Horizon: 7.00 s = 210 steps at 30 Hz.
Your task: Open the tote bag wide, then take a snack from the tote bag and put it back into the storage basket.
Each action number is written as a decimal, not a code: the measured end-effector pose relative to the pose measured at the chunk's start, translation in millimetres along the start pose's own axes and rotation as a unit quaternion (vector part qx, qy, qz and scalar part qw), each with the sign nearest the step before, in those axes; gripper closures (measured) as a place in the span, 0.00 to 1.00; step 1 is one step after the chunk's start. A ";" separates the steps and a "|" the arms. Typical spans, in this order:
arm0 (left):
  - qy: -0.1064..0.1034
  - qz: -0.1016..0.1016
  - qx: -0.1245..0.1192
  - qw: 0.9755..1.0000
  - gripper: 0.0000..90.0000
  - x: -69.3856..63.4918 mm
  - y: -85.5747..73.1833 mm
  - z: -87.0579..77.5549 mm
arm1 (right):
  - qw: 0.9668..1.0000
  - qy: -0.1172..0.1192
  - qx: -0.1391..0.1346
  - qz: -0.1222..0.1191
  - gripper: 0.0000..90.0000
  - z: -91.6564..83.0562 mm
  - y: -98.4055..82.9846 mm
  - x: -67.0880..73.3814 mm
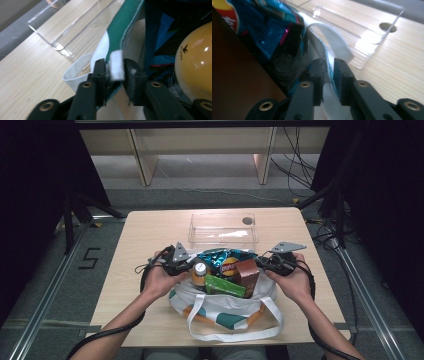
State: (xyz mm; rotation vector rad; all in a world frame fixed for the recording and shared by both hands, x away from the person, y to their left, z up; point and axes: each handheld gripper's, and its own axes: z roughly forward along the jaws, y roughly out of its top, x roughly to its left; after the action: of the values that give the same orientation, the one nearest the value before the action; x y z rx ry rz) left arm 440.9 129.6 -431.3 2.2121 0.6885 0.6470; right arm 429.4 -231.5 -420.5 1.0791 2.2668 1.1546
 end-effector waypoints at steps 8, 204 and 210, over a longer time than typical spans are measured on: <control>0.018 -0.060 -0.071 0.995 0.54 15.6 -12.8 -39.2 | 0.996 -0.020 -0.079 0.033 0.71 -27.7 4.9 -5.3; 0.061 -0.138 -0.130 0.980 0.39 23.0 -52.7 -65.9 | 0.960 0.038 -0.278 -0.004 1.00 -50.7 114.6 28.2; 0.058 -0.135 -0.134 0.980 0.39 23.7 -52.7 -65.4 | 0.959 0.039 -0.280 -0.002 1.00 -49.5 117.1 30.3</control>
State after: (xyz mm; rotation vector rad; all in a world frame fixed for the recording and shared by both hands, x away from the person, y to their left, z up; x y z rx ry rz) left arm 402.8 207.9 -425.1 1.8057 0.8888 0.6887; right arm 433.9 -190.5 -296.5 0.8075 1.8067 1.7185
